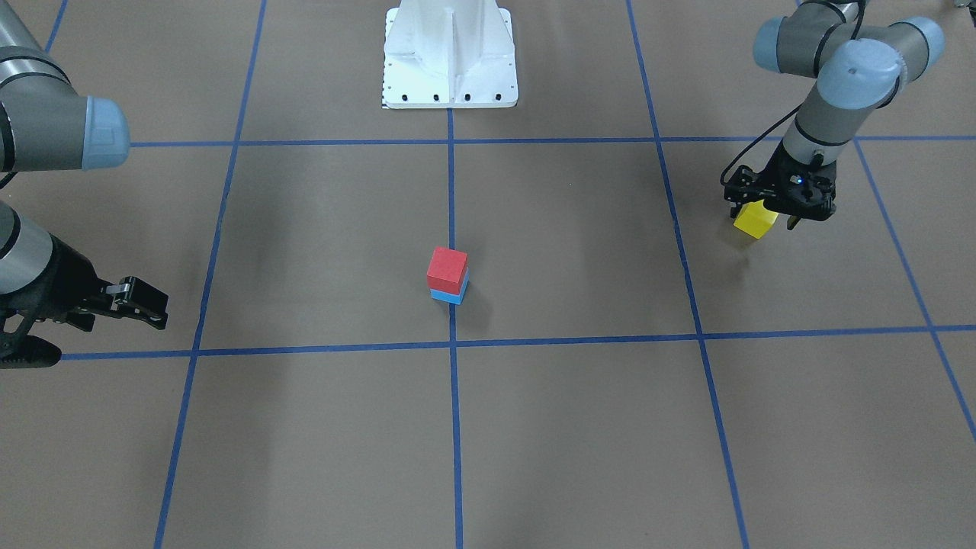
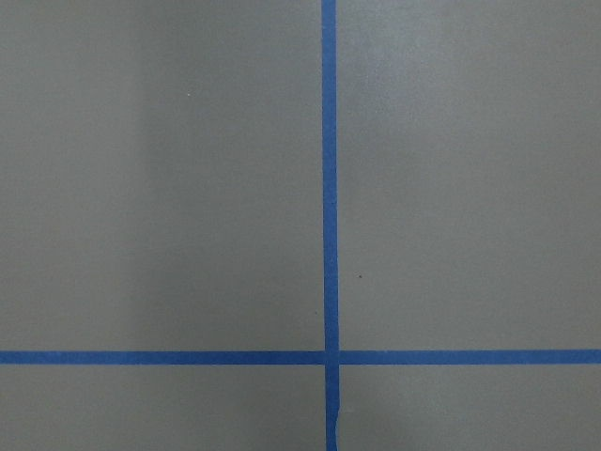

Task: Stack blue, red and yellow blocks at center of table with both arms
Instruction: 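Lower the left gripper onto the yellow cube and close on it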

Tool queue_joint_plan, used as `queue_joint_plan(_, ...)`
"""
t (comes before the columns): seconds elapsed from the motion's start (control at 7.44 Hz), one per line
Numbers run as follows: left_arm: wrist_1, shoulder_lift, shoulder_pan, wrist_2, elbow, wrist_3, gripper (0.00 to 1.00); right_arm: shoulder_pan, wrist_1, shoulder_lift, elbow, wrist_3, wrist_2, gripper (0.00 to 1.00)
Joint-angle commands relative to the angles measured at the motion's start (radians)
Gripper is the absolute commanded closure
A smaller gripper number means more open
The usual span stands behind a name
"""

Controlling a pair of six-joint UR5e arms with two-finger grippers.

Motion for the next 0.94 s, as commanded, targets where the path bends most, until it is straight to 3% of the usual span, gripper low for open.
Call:
queue_joint_plan(0.0,-0.008,0.007,0.012,-0.005,0.002,0.002,0.0,0.0,0.0,-0.001,-0.001,-0.001,-0.002,0.01)
queue_joint_plan(0.81,-0.009,0.007,0.046,-0.006,0.041,0.002,0.0,0.0,-0.002,-0.005,0.0,0.002,-0.005,0.01)
